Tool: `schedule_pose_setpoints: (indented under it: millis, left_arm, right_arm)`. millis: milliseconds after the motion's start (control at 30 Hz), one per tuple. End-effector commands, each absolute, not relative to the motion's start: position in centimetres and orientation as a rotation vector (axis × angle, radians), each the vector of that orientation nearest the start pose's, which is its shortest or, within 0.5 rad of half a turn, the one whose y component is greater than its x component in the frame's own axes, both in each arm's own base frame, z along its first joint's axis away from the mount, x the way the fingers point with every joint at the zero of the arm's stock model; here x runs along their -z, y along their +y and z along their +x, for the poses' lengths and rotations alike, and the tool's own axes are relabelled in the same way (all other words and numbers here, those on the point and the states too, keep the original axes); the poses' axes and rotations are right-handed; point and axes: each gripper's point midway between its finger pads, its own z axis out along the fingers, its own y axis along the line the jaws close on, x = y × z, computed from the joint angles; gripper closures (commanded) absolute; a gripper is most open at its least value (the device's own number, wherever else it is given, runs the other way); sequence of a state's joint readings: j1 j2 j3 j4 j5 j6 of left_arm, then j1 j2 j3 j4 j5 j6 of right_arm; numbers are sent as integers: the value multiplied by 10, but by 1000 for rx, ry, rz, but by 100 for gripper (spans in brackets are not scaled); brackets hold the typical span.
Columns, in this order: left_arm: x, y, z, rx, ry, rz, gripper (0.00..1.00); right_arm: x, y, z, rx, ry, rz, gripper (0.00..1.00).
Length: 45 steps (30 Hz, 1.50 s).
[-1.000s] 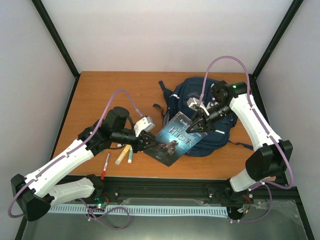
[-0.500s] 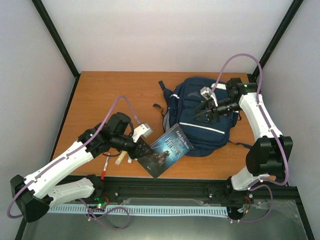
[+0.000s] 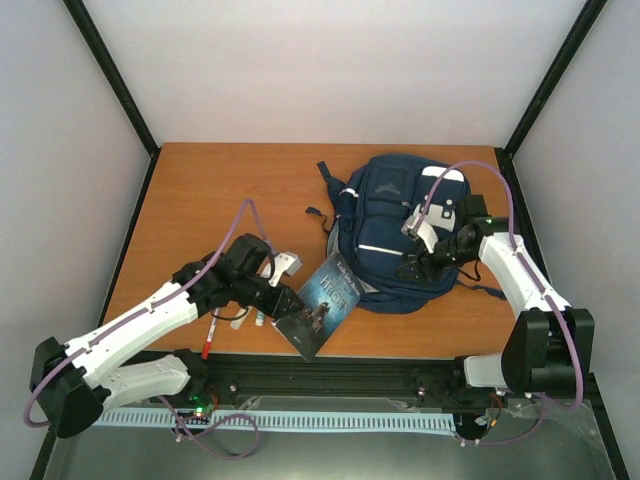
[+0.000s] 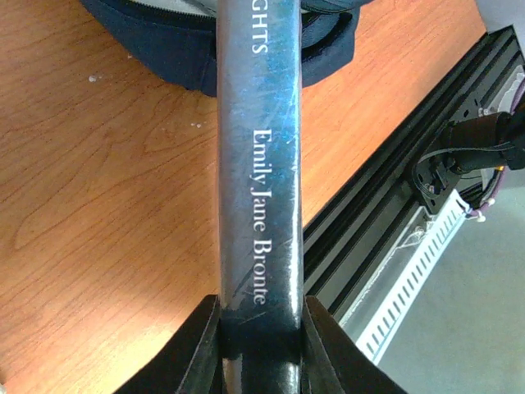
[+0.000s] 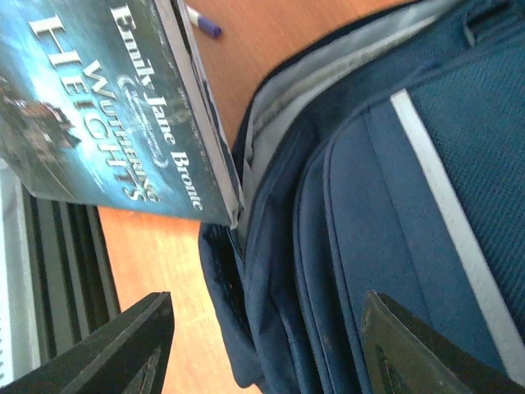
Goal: Pack the student bag
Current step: Pick up the book from the center of the board.
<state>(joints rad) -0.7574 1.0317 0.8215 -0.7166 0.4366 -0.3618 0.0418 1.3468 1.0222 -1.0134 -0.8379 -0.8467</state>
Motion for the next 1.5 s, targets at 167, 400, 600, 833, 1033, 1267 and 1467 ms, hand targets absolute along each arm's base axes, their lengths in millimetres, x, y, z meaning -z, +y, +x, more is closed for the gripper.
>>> schedule_pose_setpoints:
  millis: [167, 400, 600, 833, 1033, 1267, 1467]
  left_arm:
    - [-188, -248, 159, 814, 2535, 763, 99]
    - [-219, -219, 165, 672, 2492, 561, 99]
    - [-220, -207, 181, 570, 2476, 428, 99]
    - [-191, -212, 197, 471, 2539, 372, 99]
    - [-174, -213, 187, 430, 2645, 458, 99]
    - [-147, -205, 172, 343, 2809, 448, 89]
    - [-135, -207, 164, 368, 2862, 451, 70]
  right_arm:
    - [-132, 127, 252, -734, 2179, -1260, 37]
    - [-134, 130, 250, -754, 2163, -1263, 37]
    - [-131, 134, 250, -805, 2165, -1252, 37]
    - [-133, 134, 251, -805, 2163, -1252, 37]
    - [-127, 133, 252, -805, 2171, -1256, 38]
    - [-124, 136, 255, -819, 2158, -1258, 38]
    - [-123, 134, 254, -805, 2156, -1273, 38]
